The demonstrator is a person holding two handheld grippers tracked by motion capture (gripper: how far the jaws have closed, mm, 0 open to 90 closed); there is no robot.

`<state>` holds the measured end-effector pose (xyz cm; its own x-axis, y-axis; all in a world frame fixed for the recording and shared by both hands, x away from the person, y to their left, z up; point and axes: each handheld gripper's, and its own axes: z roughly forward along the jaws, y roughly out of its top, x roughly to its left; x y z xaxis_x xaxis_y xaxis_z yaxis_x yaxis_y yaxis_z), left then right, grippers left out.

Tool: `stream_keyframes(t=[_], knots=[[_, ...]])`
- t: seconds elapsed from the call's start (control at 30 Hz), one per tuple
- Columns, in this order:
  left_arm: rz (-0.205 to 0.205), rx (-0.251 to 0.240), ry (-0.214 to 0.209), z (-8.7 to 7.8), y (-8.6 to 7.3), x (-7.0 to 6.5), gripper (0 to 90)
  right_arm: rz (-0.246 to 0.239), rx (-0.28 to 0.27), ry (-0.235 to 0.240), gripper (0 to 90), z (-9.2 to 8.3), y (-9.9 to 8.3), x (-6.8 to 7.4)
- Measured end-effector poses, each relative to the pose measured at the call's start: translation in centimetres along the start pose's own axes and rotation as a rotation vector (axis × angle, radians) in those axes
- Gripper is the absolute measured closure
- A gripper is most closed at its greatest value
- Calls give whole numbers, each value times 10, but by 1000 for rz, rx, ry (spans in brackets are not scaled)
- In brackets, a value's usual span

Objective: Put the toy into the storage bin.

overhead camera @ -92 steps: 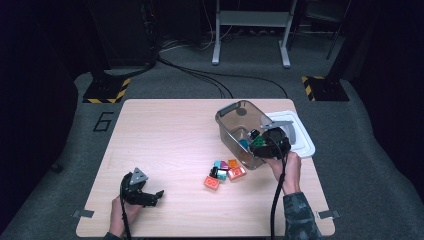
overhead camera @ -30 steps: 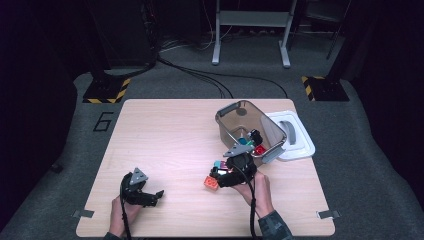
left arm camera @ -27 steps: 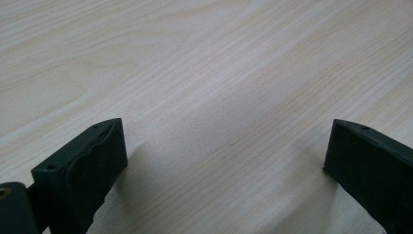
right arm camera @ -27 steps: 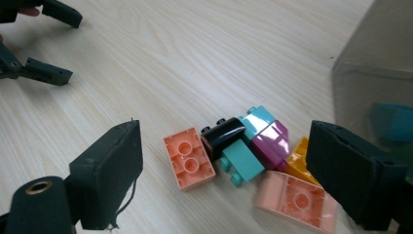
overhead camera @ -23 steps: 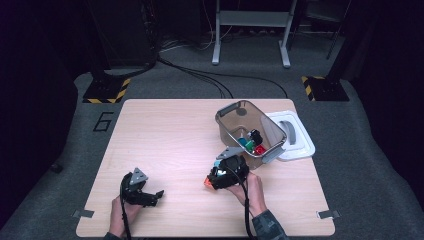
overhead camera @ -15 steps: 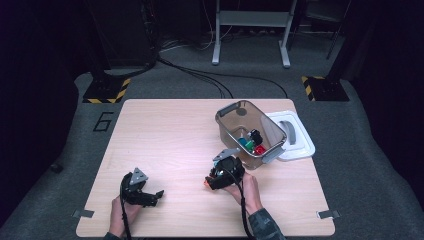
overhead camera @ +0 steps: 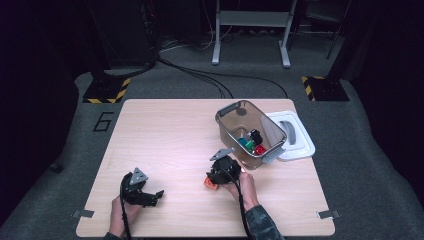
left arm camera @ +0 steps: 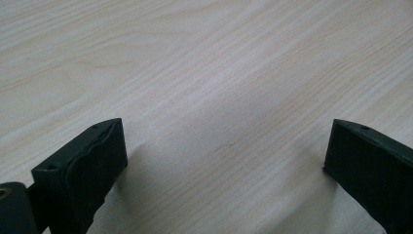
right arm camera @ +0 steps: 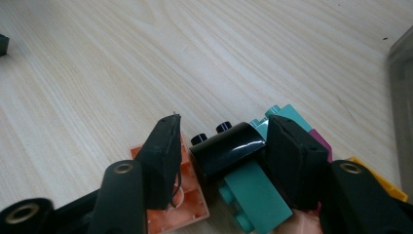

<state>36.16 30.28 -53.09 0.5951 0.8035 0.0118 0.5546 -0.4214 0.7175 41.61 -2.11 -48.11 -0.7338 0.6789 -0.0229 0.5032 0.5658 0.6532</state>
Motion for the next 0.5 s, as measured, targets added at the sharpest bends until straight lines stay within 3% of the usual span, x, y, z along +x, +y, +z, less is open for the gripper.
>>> stream_keyframes(t=[0.5], knots=[[0,0,0,0,0,0,15,-28,13,-15,559,2,-1,1]])
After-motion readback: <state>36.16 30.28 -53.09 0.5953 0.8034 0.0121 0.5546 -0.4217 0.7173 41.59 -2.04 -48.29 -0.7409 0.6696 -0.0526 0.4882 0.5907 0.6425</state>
